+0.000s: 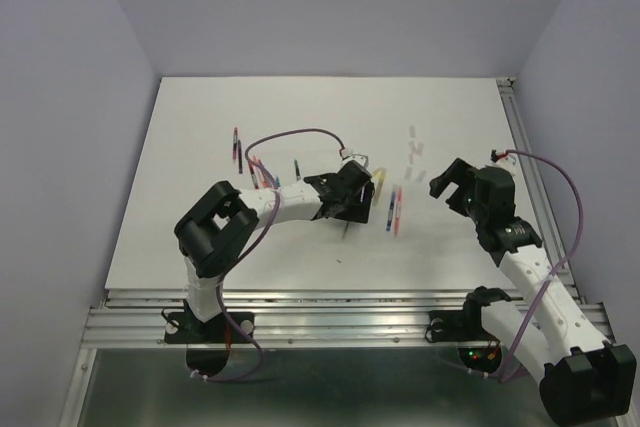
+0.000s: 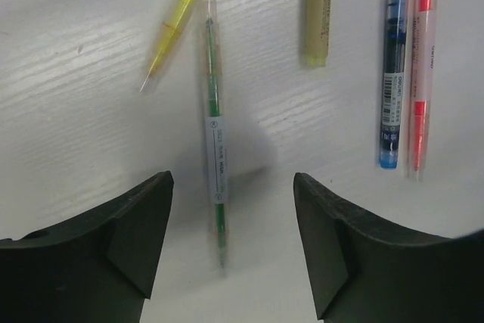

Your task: Open the pen caps

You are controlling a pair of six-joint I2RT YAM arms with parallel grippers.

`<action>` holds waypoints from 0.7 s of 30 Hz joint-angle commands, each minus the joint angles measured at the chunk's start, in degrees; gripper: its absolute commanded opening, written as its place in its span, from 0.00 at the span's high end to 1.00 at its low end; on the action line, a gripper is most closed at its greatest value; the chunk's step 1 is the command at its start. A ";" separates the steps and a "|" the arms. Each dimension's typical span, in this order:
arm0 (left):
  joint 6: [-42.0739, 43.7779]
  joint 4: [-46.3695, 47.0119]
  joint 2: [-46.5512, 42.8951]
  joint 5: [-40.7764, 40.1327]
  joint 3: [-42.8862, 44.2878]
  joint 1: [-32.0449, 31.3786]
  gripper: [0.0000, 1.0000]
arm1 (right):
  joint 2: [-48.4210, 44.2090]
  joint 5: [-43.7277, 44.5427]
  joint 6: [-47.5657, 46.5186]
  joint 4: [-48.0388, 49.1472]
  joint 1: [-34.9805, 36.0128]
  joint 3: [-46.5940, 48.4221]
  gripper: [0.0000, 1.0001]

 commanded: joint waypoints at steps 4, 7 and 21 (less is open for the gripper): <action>2.00 -6.38 4.65 -5.69 8.09 -2.62 0.40 | -0.93 -0.95 -0.75 -0.74 -0.34 0.12 0.00; 1.57 -9.28 7.20 -7.97 10.55 -3.23 0.53 | -0.93 -0.78 -0.84 -0.65 -0.42 0.12 0.00; 0.86 -14.12 5.19 -9.47 8.98 -5.34 1.00 | -3.04 -4.73 -2.33 -0.21 -0.34 0.03 0.00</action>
